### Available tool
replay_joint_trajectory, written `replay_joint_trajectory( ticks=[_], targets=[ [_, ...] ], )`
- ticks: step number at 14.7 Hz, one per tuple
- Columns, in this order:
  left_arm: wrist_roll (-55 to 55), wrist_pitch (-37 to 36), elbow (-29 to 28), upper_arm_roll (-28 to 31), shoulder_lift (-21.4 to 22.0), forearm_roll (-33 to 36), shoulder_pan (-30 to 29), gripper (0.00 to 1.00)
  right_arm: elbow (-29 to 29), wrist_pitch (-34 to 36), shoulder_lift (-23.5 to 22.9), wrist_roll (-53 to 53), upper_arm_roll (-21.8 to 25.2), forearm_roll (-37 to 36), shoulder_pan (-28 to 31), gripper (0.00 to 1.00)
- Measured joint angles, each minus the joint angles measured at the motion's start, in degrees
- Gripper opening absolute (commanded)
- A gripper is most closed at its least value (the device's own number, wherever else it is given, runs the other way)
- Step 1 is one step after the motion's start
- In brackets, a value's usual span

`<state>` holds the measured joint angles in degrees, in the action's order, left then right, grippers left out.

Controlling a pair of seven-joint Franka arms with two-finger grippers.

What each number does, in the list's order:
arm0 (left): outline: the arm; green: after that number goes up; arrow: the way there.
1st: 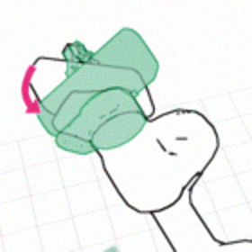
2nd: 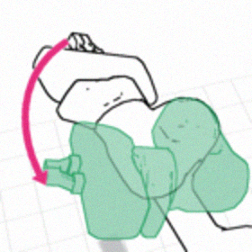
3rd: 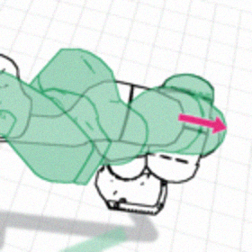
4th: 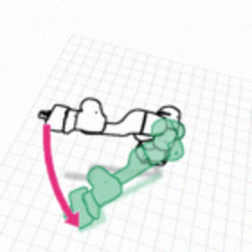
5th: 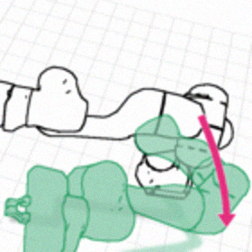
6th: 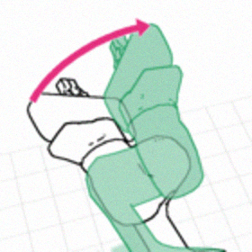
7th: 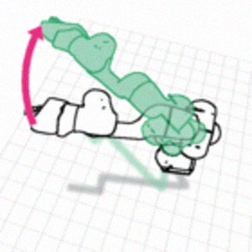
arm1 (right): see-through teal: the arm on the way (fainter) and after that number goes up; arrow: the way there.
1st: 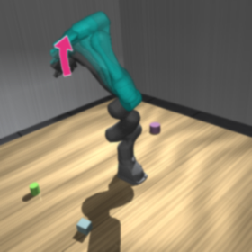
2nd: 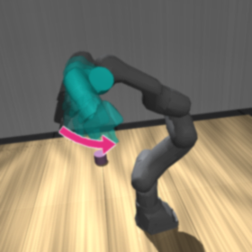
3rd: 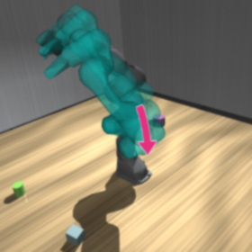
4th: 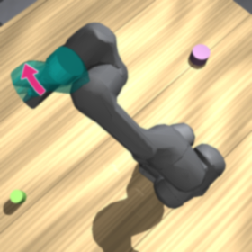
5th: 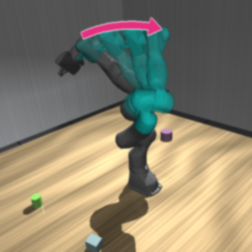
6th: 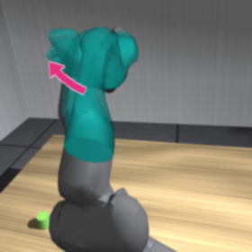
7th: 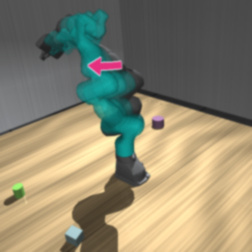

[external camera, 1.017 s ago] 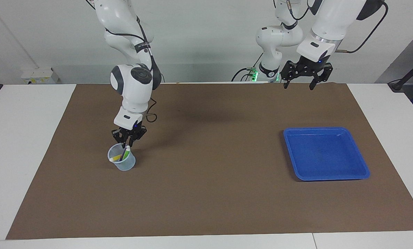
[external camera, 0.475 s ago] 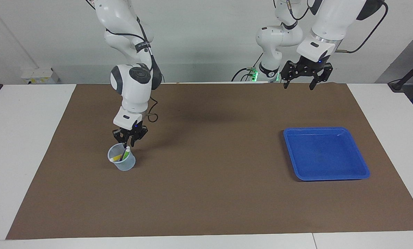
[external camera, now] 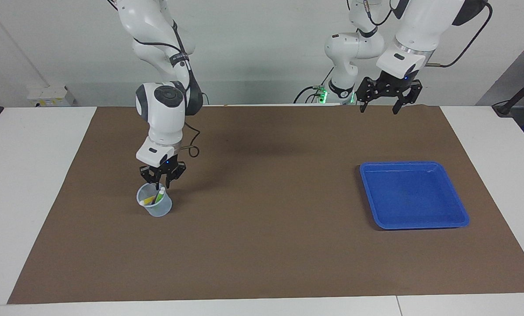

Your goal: Right arm passes pens to left for tray arrangement

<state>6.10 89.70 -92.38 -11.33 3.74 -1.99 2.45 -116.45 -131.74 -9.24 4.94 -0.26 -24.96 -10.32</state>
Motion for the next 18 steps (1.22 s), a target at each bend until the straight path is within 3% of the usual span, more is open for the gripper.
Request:
replay_joint_trajectory(
  ticks=[18],
  targets=[
    [0.0, 0.0, 0.0, 0.0, 0.0, 0.0, 0.0, 1.0, 2.11, -0.03, -1.16, 0.47, 0.0, 2.03, 0.42, 0.42]
  ],
)
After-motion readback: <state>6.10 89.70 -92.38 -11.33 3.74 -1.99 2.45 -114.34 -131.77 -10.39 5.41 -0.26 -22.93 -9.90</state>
